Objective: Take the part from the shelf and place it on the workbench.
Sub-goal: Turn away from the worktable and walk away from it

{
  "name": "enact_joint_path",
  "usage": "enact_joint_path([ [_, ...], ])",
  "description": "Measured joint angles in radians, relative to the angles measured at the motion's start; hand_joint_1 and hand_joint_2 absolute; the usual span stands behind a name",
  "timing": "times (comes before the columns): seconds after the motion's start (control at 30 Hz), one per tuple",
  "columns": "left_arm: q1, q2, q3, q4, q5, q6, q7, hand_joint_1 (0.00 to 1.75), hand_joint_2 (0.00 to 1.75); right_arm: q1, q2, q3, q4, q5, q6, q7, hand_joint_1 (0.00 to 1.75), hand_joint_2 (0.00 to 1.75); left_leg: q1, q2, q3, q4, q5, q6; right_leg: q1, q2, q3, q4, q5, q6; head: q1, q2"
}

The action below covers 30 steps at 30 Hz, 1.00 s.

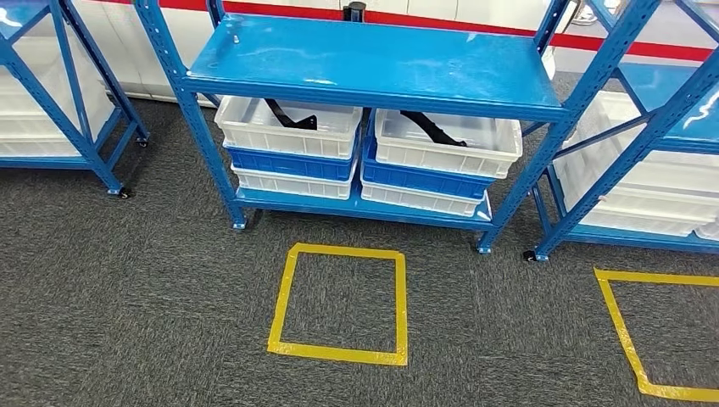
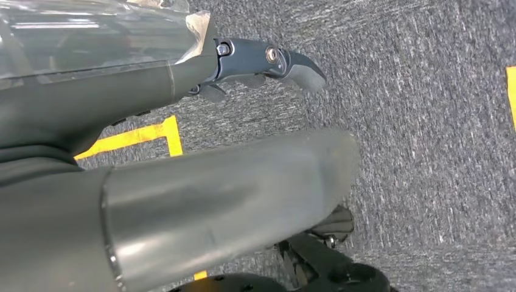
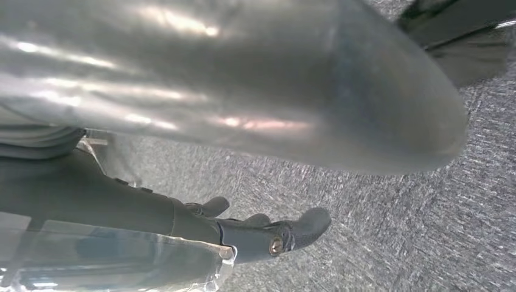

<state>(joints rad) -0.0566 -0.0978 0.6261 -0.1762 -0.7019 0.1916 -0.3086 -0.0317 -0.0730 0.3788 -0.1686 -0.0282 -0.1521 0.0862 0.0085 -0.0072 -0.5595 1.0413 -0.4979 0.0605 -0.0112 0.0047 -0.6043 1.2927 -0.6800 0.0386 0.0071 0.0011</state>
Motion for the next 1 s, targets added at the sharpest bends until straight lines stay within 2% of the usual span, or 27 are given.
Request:
enact_joint_path([
  [0.03, 0.001, 0.0, 0.0, 0.0, 0.0, 0.0, 0.0, 0.0, 0.0, 0.002, 0.0, 0.0, 0.0, 0.0, 0.0, 0.0, 0.0, 0.0, -0.002, -0.003, 0.01, -0.003, -0.007, 0.0, 0.001, 0.0, -0.02, -0.012, -0.006, 0.0, 0.001, 0.0],
  [0.07, 0.002, 0.0, 0.0, 0.0, 0.0, 0.0, 0.0, 0.0, 0.0, 0.004, 0.0, 0.0, 0.0, 0.0, 0.0, 0.0, 0.0, 0.0, -0.004, -0.005, 0.021, -0.005, -0.015, 0.0, 0.002, 0.0, -0.026, -0.054, 0.012, 0.003, 0.001, 0.0],
  [0.1, 0.003, -0.001, 0.0, 0.0, 0.0, 0.0, 0.0, 0.0, 0.0, 0.005, 0.0, 0.0, 0.0, 0.0, 0.0, 0.0, 0.0, 0.0, -0.005, -0.007, 0.029, -0.006, -0.023, 0.0, 0.005, -0.001, -0.02, -0.115, 0.053, 0.008, 0.002, 0.0],
  [0.13, 0.003, -0.002, 0.0, 0.001, 0.0, 0.0, 0.0, 0.0, 0.0, 0.008, -0.002, 0.0, 0.0, 0.0, 0.0, 0.0, 0.0, 0.0, -0.007, -0.008, 0.037, -0.006, -0.032, -0.001, 0.009, -0.002, -0.011, -0.173, 0.101, 0.008, 0.001, 0.0],
  [0.17, 0.003, -0.002, 0.0, 0.001, 0.0, 0.0, 0.0, 0.0, 0.0, 0.008, -0.003, 0.0, 0.001, 0.0, 0.0, 0.0, 0.0, 0.0, -0.007, -0.009, 0.043, -0.006, -0.041, -0.004, 0.014, -0.004, -0.002, -0.217, 0.133, 0.002, 0.0, 0.0],
  [0.2, 0.002, -0.003, 0.0, 0.001, 0.0, 0.0, 0.0, 0.0, 0.0, 0.008, -0.005, 0.0, 0.001, 0.0, 0.0, -0.001, 0.0, 0.0, -0.007, -0.011, 0.049, -0.009, -0.049, -0.01, 0.02, -0.005, 0.006, -0.242, 0.152, -0.007, -0.001, 0.0],
  [0.27, 0.001, -0.005, 0.0, 0.002, 0.0, -0.001, 0.0, 0.0, 0.0, 0.006, -0.006, 0.0, 0.001, 0.0, 0.0, -0.001, 0.0, 0.0, -0.006, -0.011, 0.067, -0.001, -0.049, -0.024, 0.024, -0.005, 0.025, -0.262, 0.154, -0.031, 0.0, 0.0],
  [0.33, -0.002, -0.006, 0.0, 0.002, 0.0, -0.002, 0.0, 0.0, 0.0, 0.005, -0.008, 0.0, 0.001, 0.0, 0.0, -0.002, 0.0, 0.0, -0.006, -0.005, 0.071, 0.039, -0.046, -0.033, 0.015, -0.003, 0.055, -0.282, 0.176, -0.048, 0.0, 0.0],
  [0.37, -0.005, -0.006, 0.0, 0.002, -0.001, -0.002, 0.0, 0.0, 0.0, 0.005, -0.008, 0.0, 0.001, 0.001, 0.0, -0.002, 0.0, 0.0, -0.005, -0.003, 0.056, 0.073, -0.058, -0.037, 0.01, -0.004, 0.069, -0.287, 0.182, -0.055, -0.001, 0.0],
  [0.43, -0.008, -0.006, 0.0, 0.002, -0.001, -0.002, 0.0, 0.0, 0.0, 0.004, -0.009, 0.001, 0.001, 0.001, 0.0, -0.003, 0.0, 0.0, -0.001, 0.0, -0.005, 0.174, -0.106, -0.049, 0.005, -0.006, 0.088, -0.289, 0.177, -0.061, -0.005, 0.0],
  [0.5, -0.006, -0.004, 0.0, 0.002, -0.001, -0.001, 0.0, 0.0, 0.0, 0.004, -0.007, 0.002, 0.001, 0.001, 0.0, -0.003, 0.0, 0.0, 0.004, 0.0, -0.074, 0.249, -0.149, -0.061, 0.003, -0.005, 0.103, -0.289, 0.162, -0.058, -0.006, 0.0],
  [0.53, -0.005, -0.003, 0.0, 0.002, -0.002, -0.001, 0.0, 0.0, 0.0, 0.006, -0.006, 0.002, 0.001, 0.001, 0.0, -0.002, 0.0, 0.0, 0.006, 0.001, -0.093, 0.251, -0.15, -0.065, 0.001, -0.003, 0.112, -0.289, 0.153, -0.054, -0.006, 0.0],
  [0.57, -0.004, -0.002, 0.0, 0.002, -0.002, -0.001, 0.001, 0.0, 0.0, 0.008, -0.005, 0.002, 0.001, 0.001, 0.0, -0.002, 0.0, 0.0, 0.009, 0.002, -0.099, 0.224, -0.132, -0.067, -0.002, -0.002, 0.124, -0.288, 0.143, -0.049, -0.006, 0.0],
  [0.6, -0.003, -0.001, 0.0, 0.002, -0.004, -0.001, 0.001, 0.0, 0.0, 0.009, -0.004, 0.003, 0.001, 0.001, 0.0, -0.001, 0.0, 0.0, 0.011, 0.003, -0.094, 0.173, -0.096, -0.07, -0.006, -0.002, 0.138, -0.288, 0.132, -0.044, -0.006, 0.0],
  [0.63, -0.002, 0.0, 0.0, 0.002, -0.005, -0.001, 0.001, 0.0, 0.0, 0.011, -0.003, 0.003, 0.001, 0.002, 0.0, 0.0, 0.0, 0.0, 0.013, 0.006, -0.084, 0.117, -0.045, -0.072, -0.007, -0.002, 0.153, -0.288, 0.12, -0.037, -0.006, 0.0],
  [0.67, -0.001, 0.001, 0.0, 0.002, -0.007, -0.001, 0.001, 0.0, 0.0, 0.01, -0.002, 0.003, 0.001, 0.003, -0.001, 0.0, 0.0, 0.0, 0.012, 0.009, -0.075, 0.073, -0.013, -0.071, -0.007, -0.001, 0.167, -0.288, 0.109, -0.029, -0.007, 0.0],
  [0.7, 0.0, 0.001, 0.0, 0.002, -0.008, -0.002, 0.002, 0.0, 0.0, 0.008, -0.002, 0.003, 0.002, 0.004, -0.001, 0.0, 0.0, 0.0, 0.01, 0.011, -0.067, 0.044, 0.012, -0.065, -0.006, -0.001, 0.175, -0.29, 0.099, -0.021, -0.008, 0.0],
  [0.73, 0.001, 0.0, 0.0, 0.003, -0.009, -0.002, 0.003, 0.0, 0.0, 0.006, -0.002, 0.003, 0.002, 0.005, -0.001, 0.0, 0.0, 0.0, 0.007, 0.013, -0.062, 0.034, 0.02, -0.056, -0.004, -0.001, 0.185, -0.29, 0.094, -0.011, -0.008, 0.0],
  [0.77, 0.001, 0.0, 0.0, 0.003, -0.009, -0.002, 0.004, 0.0, 0.0, 0.004, -0.002, 0.003, 0.002, 0.006, -0.001, 0.0, 0.0, 0.0, 0.004, 0.013, -0.056, 0.031, 0.01, -0.046, -0.003, -0.001, 0.189, -0.288, 0.095, 0.0, -0.007, 0.0],
  [0.83, 0.001, 0.0, 0.0, 0.002, -0.009, -0.002, 0.004, 0.0, 0.0, 0.001, -0.001, 0.003, 0.001, 0.007, -0.001, 0.0, 0.0, 0.0, 0.006, 0.01, -0.036, 0.019, 0.009, -0.028, -0.002, -0.003, 0.173, -0.246, 0.107, 0.02, -0.004, 0.0],
  [0.87, -0.001, 0.001, 0.0, 0.002, -0.009, -0.001, 0.004, 0.0, 0.0, 0.001, -0.001, 0.003, 0.001, 0.008, -0.001, 0.0, 0.0, 0.0, 0.007, 0.009, -0.024, 0.01, 0.005, -0.021, -0.003, -0.003, 0.143, -0.201, 0.113, 0.026, -0.003, 0.0],
  [0.9, -0.002, 0.001, 0.0, 0.002, -0.01, -0.001, 0.004, 0.0, 0.0, -0.001, -0.001, 0.003, 0.001, 0.008, -0.001, 0.0, 0.0, 0.0, 0.008, 0.008, -0.01, 0.0, 0.001, -0.015, -0.003, -0.003, 0.101, -0.141, 0.111, 0.025, -0.001, 0.0],
  [0.93, -0.003, 0.001, 0.0, 0.002, -0.01, 0.0, 0.004, 0.0, 0.0, -0.001, -0.001, 0.003, 0.001, 0.009, -0.001, 0.0, 0.0, 0.0, 0.007, 0.008, 0.003, -0.008, -0.005, -0.01, -0.004, -0.003, 0.052, -0.079, 0.099, 0.02, 0.0, 0.0],
  [1.0, -0.003, 0.001, 0.0, 0.002, -0.01, 0.0, 0.004, 0.0, 0.0, 0.0, 0.0, 0.004, 0.001, 0.009, -0.001, -0.001, 0.0, 0.0, 0.006, 0.004, 0.031, -0.02, -0.02, -0.007, -0.003, -0.003, -0.038, 0.005, 0.051, 0.002, 0.001, 0.0],
])
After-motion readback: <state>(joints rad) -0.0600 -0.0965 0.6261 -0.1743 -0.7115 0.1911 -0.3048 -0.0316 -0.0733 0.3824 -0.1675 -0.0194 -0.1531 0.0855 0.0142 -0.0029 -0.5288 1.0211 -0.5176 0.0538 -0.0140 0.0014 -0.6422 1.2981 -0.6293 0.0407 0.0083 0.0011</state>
